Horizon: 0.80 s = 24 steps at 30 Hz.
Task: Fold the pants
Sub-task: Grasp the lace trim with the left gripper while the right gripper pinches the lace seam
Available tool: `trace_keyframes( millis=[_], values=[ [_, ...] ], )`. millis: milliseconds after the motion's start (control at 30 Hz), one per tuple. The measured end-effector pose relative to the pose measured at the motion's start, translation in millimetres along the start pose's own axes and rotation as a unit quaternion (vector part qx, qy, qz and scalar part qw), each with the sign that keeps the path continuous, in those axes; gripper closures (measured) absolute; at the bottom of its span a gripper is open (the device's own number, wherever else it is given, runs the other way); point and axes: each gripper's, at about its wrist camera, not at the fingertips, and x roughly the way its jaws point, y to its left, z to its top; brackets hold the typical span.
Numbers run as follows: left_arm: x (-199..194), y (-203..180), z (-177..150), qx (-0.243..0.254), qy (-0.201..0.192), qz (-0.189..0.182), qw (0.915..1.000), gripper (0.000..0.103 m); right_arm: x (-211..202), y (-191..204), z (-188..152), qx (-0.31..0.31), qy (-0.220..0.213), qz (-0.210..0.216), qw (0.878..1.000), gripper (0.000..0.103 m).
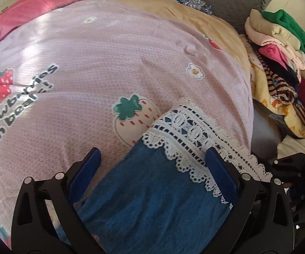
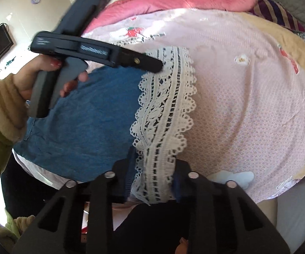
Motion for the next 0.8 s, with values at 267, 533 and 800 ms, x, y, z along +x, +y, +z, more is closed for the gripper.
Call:
trace_keyframes(
  millis=[267,533,800],
  values=[
    [12,-13,3,0.024,0.013,-0.032,0.9991,0.064,-5,-6,-1,0.022,-0.012,0.011,1.000,0.083],
    [-18,-6,-5,0.008,-0.031,-0.063,0.9975,0.090,-16,-1,5,0.024,-0.030,0.009,0.999,0.085],
    [-71,0,-18,0.019,-0.110,-0.083,0.9903,0.088,-42,31,16,-0.004,-0.064,0.018,0.998,0.085]
  ],
)
